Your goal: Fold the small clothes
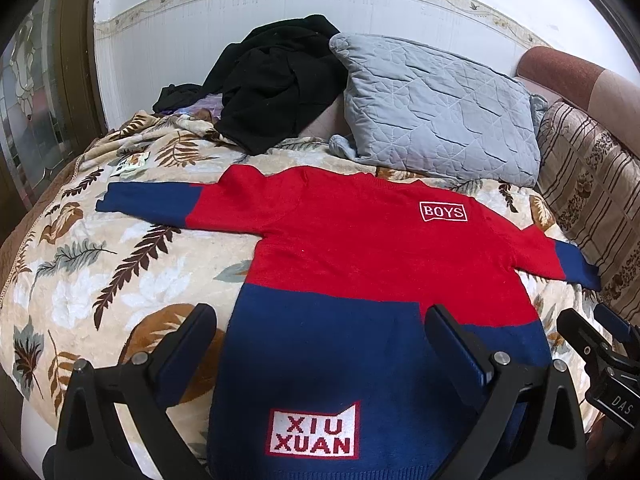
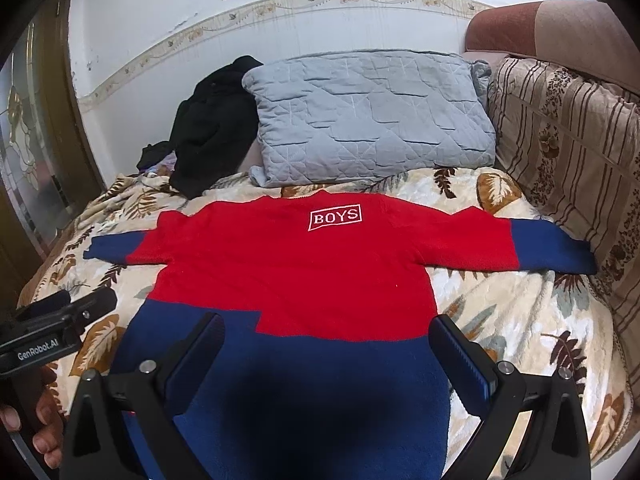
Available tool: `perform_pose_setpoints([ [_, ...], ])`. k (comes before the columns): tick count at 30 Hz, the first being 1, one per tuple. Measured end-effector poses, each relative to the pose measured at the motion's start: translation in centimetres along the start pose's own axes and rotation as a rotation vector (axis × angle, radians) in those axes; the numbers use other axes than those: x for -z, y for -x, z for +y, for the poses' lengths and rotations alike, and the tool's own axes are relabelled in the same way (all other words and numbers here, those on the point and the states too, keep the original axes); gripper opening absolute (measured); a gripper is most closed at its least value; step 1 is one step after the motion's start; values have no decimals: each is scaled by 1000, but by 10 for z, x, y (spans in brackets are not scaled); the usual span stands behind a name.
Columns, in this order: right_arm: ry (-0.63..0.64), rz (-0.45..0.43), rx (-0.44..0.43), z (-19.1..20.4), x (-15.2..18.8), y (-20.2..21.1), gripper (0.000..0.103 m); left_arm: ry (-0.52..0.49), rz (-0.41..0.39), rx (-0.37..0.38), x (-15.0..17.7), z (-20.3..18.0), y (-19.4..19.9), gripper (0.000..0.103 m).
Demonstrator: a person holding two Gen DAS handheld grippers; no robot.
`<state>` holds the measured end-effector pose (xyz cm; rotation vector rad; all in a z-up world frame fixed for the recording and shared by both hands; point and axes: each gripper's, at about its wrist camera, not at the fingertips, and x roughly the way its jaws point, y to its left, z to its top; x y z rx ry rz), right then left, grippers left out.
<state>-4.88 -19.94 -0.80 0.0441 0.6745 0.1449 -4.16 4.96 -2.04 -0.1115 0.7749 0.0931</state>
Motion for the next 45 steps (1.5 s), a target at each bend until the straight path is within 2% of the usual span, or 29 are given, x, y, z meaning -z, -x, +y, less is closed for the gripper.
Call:
perform_pose_setpoints([
  [45,1,-13,2,5,-4,-1,103,8,0,5,-2,-2,1,103],
])
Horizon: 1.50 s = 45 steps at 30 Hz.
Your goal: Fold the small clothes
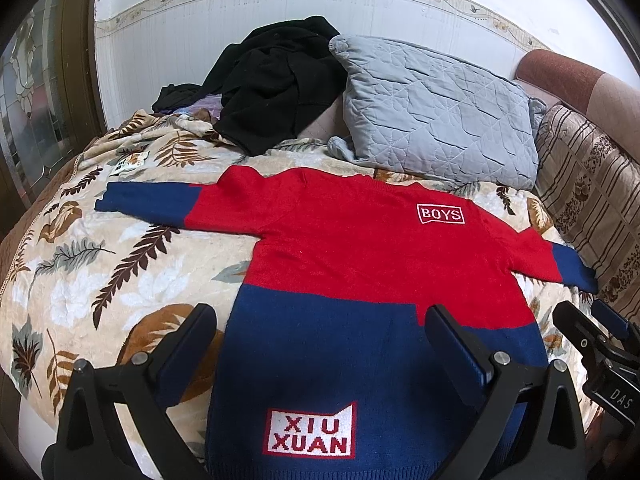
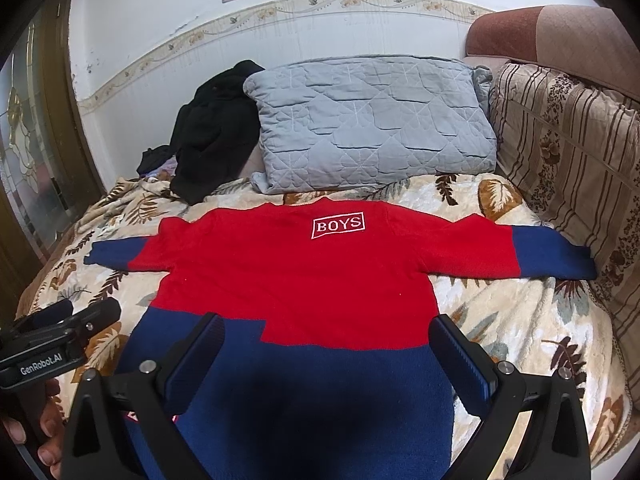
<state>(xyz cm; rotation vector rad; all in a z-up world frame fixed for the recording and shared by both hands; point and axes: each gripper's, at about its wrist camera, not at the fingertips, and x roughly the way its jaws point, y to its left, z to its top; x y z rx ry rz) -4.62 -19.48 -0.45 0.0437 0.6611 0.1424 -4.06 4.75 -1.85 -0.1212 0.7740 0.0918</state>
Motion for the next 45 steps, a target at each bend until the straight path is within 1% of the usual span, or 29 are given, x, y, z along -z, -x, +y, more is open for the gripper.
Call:
perform_pose_setpoints([
  [13,-1,-1,1,-1,-2,0,103,1,1,1,0,0,0,103],
  [16,-11,4,-8,-4,-3,0,103,2,6,8,1,3,-1,103],
  [18,-36,22,-27,-13,-1,-4,103,6,12,5,4,12,-7,103],
  [20,-84,54,-50,-30,4,-10,103,15,31,-13,7,26,-18,103],
  [22,-178,87,-76,-62,10,-18,103,41,63,-54,10,50,-35,103],
  [23,-254,100,-91,-86,13,-22,103,59,77,-79,11,63,-44,103],
  [24,-302,105,-98,-102,13,-25,103,77,89,-100,11,74,-50,103],
  [27,-560,91,-110,-188,12,-39,101,173,128,-161,13,121,-72,103],
  [28,-640,78,-121,-213,13,-44,99,201,137,-178,14,135,-78,103],
  [30,-800,48,-137,-264,13,-55,85,241,142,-204,15,155,-87,103],
  [31,-876,34,-131,-289,13,-63,81,265,149,-214,15,165,-92,103],
  [32,-925,25,-115,-307,12,-69,77,282,151,-215,16,173,-95,103],
  [33,-982,19,-82,-330,13,-80,76,298,153,-214,16,178,-98,103],
  [37,-1128,23,-19,-378,21,-108,76,318,150,-221,20,186,-104,103],
  [39,-1173,4,-6,-392,23,-117,74,323,152,-224,22,189,-108,103],
  [40,-1180,-9,4,-398,21,-120,72,328,155,-224,21,190,-109,103],
  [41,-1181,-23,10,-403,18,-124,69,332,156,-224,21,190,-111,103],
  [43,-1199,-12,38,-410,18,-132,55,342,165,-224,22,192,-114,103],
  [44,-1228,-3,45,-416,20,-137,39,348,171,-222,22,195,-116,103],
  [45,-1244,-7,55,-420,21,-141,29,355,178,-222,23,197,-118,103],
])
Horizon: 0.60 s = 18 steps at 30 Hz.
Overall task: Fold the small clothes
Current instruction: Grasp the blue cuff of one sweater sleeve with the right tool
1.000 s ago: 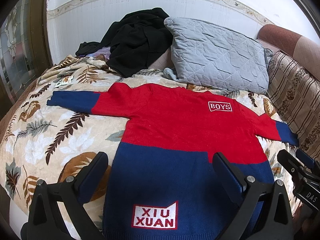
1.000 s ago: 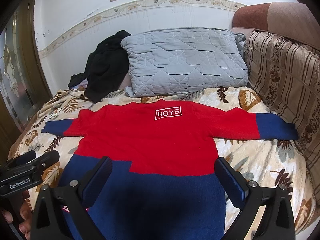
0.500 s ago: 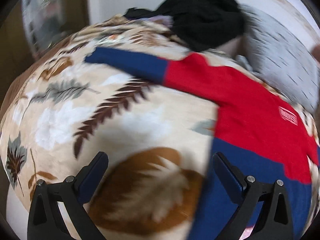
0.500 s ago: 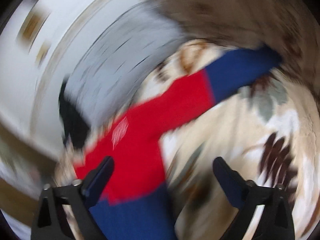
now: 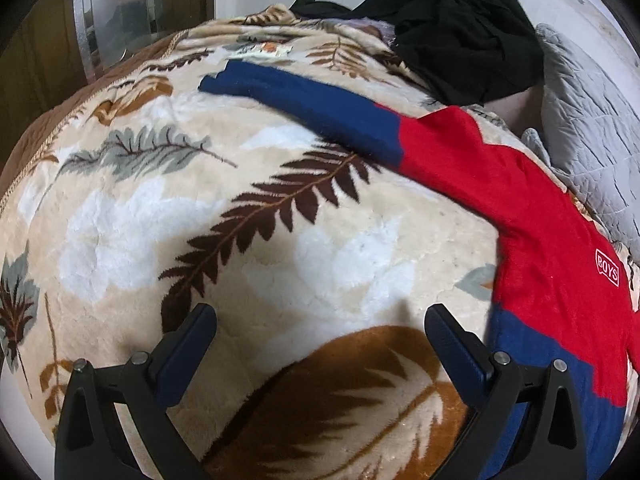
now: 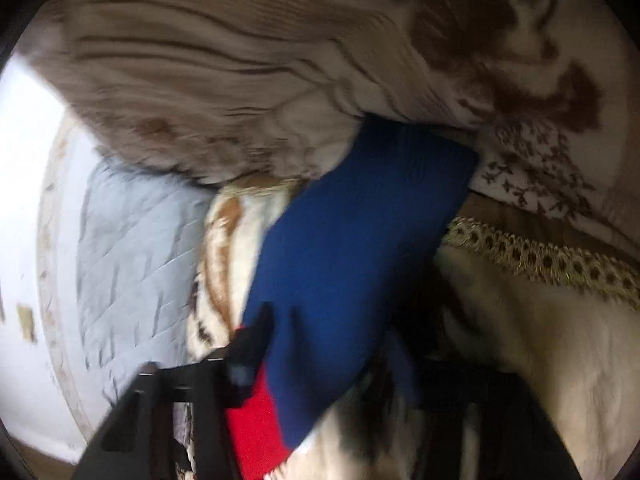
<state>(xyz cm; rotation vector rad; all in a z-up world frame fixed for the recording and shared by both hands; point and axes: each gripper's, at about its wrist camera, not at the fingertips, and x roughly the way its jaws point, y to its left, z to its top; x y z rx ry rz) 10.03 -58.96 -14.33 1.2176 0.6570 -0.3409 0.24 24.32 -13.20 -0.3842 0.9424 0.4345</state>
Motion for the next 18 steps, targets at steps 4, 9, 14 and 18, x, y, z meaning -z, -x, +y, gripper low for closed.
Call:
perform_pose_setpoints([
  [4,212,-85,111,35,3,10,10,17,1,-1,0,3,0,103],
  [9,625,-223,96,144,53,46,9,30,-11,3,-1,5,3,103],
  [14,993,-202,-113,261,185,58,9,62,-33,11,-4,11,9,103],
  [18,1162,-77,-221,295,296,34,10,76,-36,16,-6,15,11,103],
])
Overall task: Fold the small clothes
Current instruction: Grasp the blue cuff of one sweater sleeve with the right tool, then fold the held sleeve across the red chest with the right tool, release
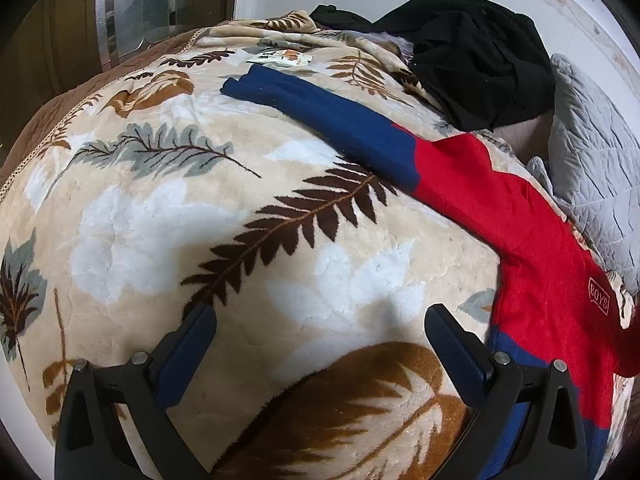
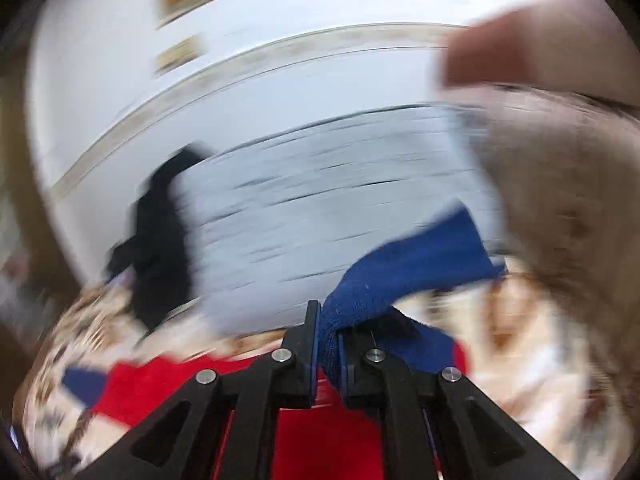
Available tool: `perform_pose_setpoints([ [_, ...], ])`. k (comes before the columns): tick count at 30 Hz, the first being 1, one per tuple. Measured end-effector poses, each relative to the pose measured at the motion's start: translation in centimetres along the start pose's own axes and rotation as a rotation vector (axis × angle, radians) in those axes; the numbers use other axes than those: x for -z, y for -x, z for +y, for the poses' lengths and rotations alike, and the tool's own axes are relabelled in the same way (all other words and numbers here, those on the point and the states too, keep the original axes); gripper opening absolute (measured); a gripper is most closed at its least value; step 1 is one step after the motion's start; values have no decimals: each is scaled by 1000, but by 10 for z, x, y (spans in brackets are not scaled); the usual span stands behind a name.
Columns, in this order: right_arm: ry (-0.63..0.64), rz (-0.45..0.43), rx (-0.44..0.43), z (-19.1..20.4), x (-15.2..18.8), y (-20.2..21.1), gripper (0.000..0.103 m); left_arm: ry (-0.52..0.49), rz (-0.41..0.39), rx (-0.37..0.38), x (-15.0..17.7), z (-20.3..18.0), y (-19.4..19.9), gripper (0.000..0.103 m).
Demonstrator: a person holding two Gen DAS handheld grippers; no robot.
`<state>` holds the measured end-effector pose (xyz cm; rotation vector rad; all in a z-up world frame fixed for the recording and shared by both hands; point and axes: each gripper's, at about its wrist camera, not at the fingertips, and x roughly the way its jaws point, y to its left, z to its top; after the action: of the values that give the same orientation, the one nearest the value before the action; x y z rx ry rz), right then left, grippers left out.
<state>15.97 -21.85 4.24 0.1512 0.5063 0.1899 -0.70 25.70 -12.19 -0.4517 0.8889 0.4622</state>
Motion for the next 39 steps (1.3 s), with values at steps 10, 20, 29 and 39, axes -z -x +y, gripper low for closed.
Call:
perform_pose_setpoints([
  [10,-145,399,-255,19,132,-95,103,-18,-35,46,-4,-5,9,103],
  [20,-448,291,-514,-45,145,-36,103,-109,70,432,-16,-103,34,103],
  [29,-403,251,-570,-46,174,-24,100,-29,377,620,-21,-237,-39,100],
  [39,-410,233,-576,-49,178,-26,97,9,440,502,-24,-258,-83,4],
])
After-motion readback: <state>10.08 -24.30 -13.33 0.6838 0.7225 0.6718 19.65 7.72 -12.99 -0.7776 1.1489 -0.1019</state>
